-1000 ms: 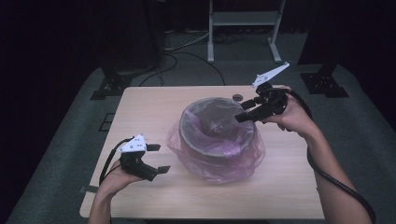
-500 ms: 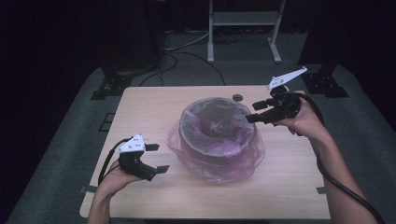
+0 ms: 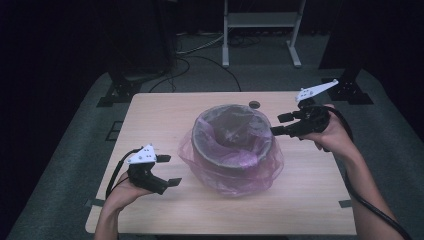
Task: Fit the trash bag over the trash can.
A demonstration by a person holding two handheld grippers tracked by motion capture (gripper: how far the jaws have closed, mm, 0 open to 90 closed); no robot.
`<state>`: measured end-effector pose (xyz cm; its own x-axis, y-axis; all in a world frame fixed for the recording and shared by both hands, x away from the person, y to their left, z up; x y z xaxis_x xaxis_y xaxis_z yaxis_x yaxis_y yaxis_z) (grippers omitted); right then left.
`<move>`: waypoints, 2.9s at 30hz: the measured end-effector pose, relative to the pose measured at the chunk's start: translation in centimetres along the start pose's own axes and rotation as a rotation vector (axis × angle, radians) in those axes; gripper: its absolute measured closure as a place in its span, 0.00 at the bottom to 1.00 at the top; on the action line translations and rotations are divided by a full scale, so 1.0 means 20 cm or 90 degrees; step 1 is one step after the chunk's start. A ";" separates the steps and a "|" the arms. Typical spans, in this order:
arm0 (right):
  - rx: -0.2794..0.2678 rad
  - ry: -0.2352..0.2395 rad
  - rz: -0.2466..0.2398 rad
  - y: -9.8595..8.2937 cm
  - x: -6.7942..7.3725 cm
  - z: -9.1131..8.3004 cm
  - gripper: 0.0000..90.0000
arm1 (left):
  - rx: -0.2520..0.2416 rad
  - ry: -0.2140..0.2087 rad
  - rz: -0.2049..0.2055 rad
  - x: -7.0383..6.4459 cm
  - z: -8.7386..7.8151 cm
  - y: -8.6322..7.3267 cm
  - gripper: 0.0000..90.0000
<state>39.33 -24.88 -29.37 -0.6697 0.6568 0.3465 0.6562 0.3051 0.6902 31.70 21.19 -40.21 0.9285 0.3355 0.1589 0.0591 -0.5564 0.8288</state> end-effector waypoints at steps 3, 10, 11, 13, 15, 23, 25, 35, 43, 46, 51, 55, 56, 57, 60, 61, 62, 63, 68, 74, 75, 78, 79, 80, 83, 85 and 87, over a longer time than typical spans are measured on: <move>-0.004 0.001 0.007 -0.02 -0.02 -0.01 0.37 | 0.001 0.001 -0.001 0.00 0.00 0.00 0.09; -0.011 0.001 0.027 -0.09 -0.07 -0.02 0.37 | 0.006 0.000 -0.005 0.00 0.01 -0.01 0.09; -0.013 0.001 0.030 -0.10 -0.08 -0.02 0.37 | 0.006 0.000 -0.006 0.00 0.01 -0.01 0.09; -0.015 0.002 0.034 -0.12 -0.09 -0.02 0.37 | 0.008 0.000 -0.006 0.00 0.01 -0.01 0.09; -0.017 0.002 0.041 -0.14 -0.11 -0.03 0.37 | 0.007 0.001 -0.007 0.00 0.01 -0.01 0.09; -0.023 0.004 0.069 -0.23 -0.17 -0.02 0.37 | 0.006 0.003 -0.008 0.00 0.00 -0.01 0.09; -0.022 0.002 0.076 -0.26 -0.18 -0.01 0.37 | 0.006 0.004 -0.011 0.01 0.00 -0.02 0.09; -0.034 0.007 0.104 -0.39 -0.25 0.01 0.37 | 0.010 0.004 -0.014 0.01 0.00 -0.03 0.09; -0.032 0.009 0.120 -0.49 -0.29 0.06 0.37 | 0.014 0.004 -0.017 0.01 0.00 -0.04 0.09; -0.034 0.010 0.129 -0.53 -0.30 0.07 0.37 | 0.014 0.004 -0.018 0.01 0.01 -0.04 0.09; -0.040 0.010 0.135 -0.58 -0.31 0.08 0.37 | 0.018 0.004 -0.021 0.01 0.01 -0.05 0.09; -0.047 0.012 0.140 -0.63 -0.31 0.08 0.37 | 0.018 0.002 -0.021 0.00 0.02 -0.05 0.09; -0.047 0.014 0.143 -0.64 -0.31 0.08 0.38 | 0.018 0.002 -0.022 0.00 0.02 -0.05 0.09; -0.047 0.014 0.143 -0.66 -0.31 0.08 0.37 | 0.018 0.002 -0.021 0.00 0.02 -0.05 0.09; -0.047 0.015 0.148 -0.70 -0.31 0.09 0.37 | 0.018 0.002 -0.021 0.00 0.01 -0.05 0.09; -0.048 0.015 0.148 -0.71 -0.31 0.09 0.37 | 0.019 0.002 -0.021 0.00 0.02 -0.05 0.09; -0.049 0.014 0.151 -0.73 -0.31 0.10 0.38 | 0.019 0.002 -0.021 0.00 0.02 -0.05 0.09; -0.050 0.015 0.153 -0.74 -0.31 0.10 0.37 | 0.020 0.002 -0.021 0.00 0.02 -0.05 0.09; -0.055 0.015 0.158 -0.79 -0.31 0.11 0.38 | 0.022 0.001 -0.022 0.00 0.02 -0.06 0.09; -0.060 0.014 0.158 -0.84 -0.29 0.12 0.38 | 0.024 -0.001 -0.025 0.00 0.02 -0.06 0.09; -0.061 0.013 0.157 -0.85 -0.29 0.12 0.38 | 0.024 -0.001 -0.025 0.00 0.02 -0.06 0.09; -0.064 0.014 0.157 -0.88 -0.28 0.12 0.38 | 0.024 0.000 -0.026 0.00 0.02 -0.06 0.09; -0.064 0.013 0.157 -0.88 -0.28 0.13 0.38 | 0.024 0.000 -0.027 0.00 0.02 -0.06 0.09; -0.065 0.011 0.156 -0.89 -0.27 0.12 0.38 | 0.024 -0.001 -0.026 0.00 0.02 -0.06 0.09; -0.070 0.006 0.157 -0.92 -0.26 0.12 0.38 | 0.024 -0.001 -0.027 0.00 0.02 -0.07 0.09; -0.074 0.002 0.155 -0.93 -0.26 0.12 0.38 | 0.024 -0.002 -0.028 0.00 0.02 -0.07 0.09; -0.078 -0.005 0.155 -0.95 -0.25 0.11 0.38 | 0.025 -0.002 -0.028 0.00 0.02 -0.07 0.09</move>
<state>30.97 -32.34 -45.57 -0.4950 0.7058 0.5068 0.7498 0.0522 0.6596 31.73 21.61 -41.57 0.9258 0.3582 0.1206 0.1146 -0.5701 0.8135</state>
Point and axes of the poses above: each handheld gripper's, and its own axes: z roughly forward along the jaws, y roughly out of its top, x roughly to its left, the point moved 1 cm from there along z, roughly forward along the jaws, and after that the axes turned 15 degrees about z, right-handed, at the moved point
